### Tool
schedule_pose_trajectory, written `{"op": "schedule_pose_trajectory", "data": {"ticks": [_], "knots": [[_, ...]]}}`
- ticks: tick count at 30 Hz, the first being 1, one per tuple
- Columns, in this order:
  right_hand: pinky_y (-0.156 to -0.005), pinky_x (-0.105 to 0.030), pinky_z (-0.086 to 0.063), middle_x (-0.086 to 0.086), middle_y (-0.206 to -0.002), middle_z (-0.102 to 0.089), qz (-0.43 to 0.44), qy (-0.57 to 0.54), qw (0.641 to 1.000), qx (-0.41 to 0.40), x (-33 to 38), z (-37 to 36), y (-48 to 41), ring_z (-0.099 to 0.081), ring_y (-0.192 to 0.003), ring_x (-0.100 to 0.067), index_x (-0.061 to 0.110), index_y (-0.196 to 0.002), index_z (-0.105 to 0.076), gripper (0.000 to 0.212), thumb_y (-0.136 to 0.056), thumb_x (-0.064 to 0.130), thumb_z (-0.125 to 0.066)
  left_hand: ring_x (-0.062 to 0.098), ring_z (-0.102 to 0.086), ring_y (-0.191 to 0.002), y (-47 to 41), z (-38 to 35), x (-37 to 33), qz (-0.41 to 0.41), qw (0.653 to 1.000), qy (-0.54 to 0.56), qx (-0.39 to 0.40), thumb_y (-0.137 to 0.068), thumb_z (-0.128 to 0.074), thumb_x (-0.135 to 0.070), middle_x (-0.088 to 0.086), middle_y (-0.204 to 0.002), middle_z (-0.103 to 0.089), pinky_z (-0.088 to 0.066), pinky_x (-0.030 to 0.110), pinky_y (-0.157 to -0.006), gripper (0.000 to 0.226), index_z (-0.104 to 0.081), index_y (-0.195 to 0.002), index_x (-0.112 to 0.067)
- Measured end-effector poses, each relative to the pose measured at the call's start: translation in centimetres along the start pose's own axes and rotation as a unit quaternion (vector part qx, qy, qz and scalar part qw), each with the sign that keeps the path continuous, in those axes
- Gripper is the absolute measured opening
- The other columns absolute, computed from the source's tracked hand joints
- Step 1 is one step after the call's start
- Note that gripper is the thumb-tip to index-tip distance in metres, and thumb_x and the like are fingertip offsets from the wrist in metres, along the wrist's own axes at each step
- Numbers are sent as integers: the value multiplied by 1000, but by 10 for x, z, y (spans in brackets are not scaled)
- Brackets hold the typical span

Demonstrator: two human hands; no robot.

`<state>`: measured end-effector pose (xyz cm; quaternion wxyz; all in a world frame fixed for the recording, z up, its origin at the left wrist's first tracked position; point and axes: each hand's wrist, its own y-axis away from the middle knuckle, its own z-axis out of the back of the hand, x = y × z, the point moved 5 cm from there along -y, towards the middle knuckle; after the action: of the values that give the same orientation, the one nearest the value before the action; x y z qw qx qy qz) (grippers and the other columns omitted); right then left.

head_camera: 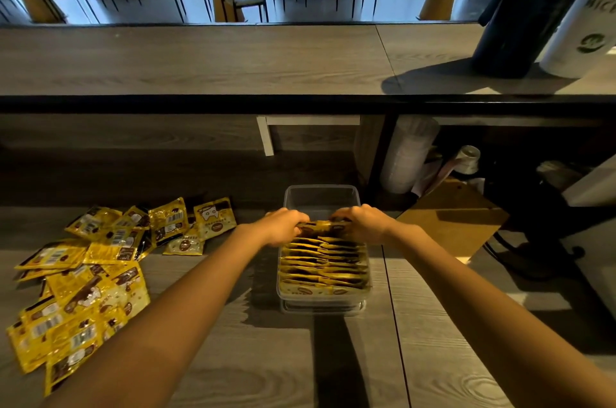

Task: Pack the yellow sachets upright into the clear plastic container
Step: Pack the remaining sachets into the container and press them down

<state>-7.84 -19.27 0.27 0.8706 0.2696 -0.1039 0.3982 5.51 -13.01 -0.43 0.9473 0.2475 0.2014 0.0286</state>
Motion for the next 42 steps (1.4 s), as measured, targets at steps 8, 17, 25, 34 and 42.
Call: {"op": "schedule_pose_trajectory", "data": {"ticks": [8,17,25,34,42], "knots": [[-94,-37,-47,-12,-118,-64,5,-24,1000,-17,-7,-2,9,-60,-110,-27,18,-127,-52,32,-97,14,-43,21,-50,-118,1,4,-4,8,998,-28,50,-98,-35,-14,7,-118,-60,-18,52,-112,29,-56,-117,-18],[-100,-36,-38,-12,-130,-55,-38,-69,996,37,-5,-13,12,-53,-118,-27,20,-132,-46,36,-100,22,-29,24,-45,-121,10,-8,-3,16,998,26,53,-96,-28,-24,7,-125,-55,-19,51,-109,35,-53,-120,-17],[-95,-33,-42,-12,-127,-57,-43,-105,993,10,3,-8,16,-55,-115,-25,16,-132,-46,37,-96,18,-36,28,-45,-122,14,-4,-2,36,994,106,4,-91,-39,-17,12,-132,-50,-34,46,-105,43,-43,-133,-19],[-108,-40,-32,-9,-136,-52,-17,-29,992,-122,54,14,8,-47,-126,-25,14,-131,-49,40,-93,24,-41,23,-51,-120,41,33,14,83,962,152,-212,-92,-41,-5,9,-128,-56,-43,41,-103,36,-54,-124,-14],[-96,-39,-44,-13,-135,-48,98,-86,981,-146,183,-46,-20,-51,-119,-32,6,-127,-49,37,-89,8,-48,28,-46,-120,138,3,113,283,832,221,-424,-94,-40,-4,11,-127,-53,-39,38,-93,29,-55,-118,-9]]}}
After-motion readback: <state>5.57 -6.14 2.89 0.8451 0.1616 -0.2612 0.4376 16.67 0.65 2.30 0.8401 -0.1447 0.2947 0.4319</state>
